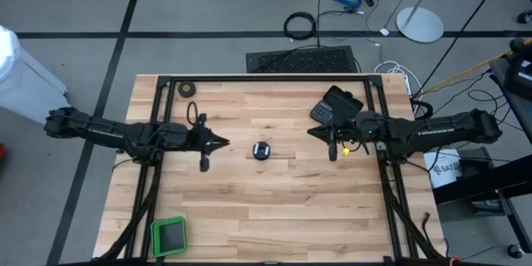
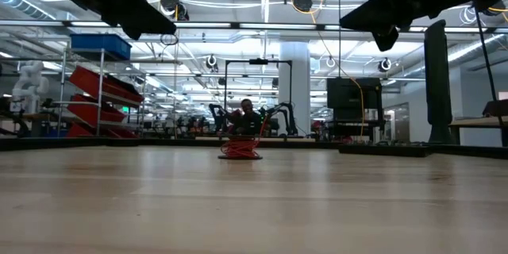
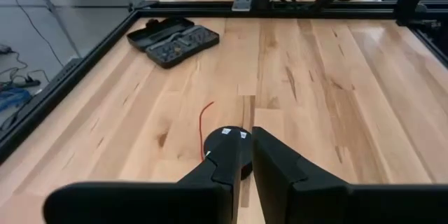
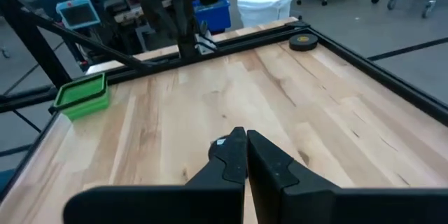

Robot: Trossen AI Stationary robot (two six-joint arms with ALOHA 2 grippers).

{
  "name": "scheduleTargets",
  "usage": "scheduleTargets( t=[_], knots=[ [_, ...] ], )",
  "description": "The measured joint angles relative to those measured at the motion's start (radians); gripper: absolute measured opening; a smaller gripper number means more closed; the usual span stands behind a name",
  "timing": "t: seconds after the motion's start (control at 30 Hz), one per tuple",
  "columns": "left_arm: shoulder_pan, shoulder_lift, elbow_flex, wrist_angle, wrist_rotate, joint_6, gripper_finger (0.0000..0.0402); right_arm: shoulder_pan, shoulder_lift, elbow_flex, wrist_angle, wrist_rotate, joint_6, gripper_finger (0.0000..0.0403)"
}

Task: Coil cords
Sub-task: Uncoil the red wire from the spool

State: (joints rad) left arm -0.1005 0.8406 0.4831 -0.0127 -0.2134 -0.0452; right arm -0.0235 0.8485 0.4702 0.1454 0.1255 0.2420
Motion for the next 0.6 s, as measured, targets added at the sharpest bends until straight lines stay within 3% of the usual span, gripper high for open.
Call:
scheduleTargets(
  t=[0.23, 0.43, 0.6],
  knots=[
    [0.000, 0.069, 0.000, 0.081, -0.029, 0.040, 0.0043, 0.006, 0.052, 0.000, 0.089, 0.001, 0.006, 0.0000],
    [-0.005, 0.106, 0.000, 0.119, -0.043, 0.128, 0.0044, 0.005, 0.070, 0.000, 0.227, 0.005, -0.085, 0.0000],
    [-0.021, 0.154, 0.000, 0.142, -0.051, 0.115, 0.0080, 0.005, 0.070, 0.000, 0.231, 0.004, -0.083, 0.0000]
  ],
)
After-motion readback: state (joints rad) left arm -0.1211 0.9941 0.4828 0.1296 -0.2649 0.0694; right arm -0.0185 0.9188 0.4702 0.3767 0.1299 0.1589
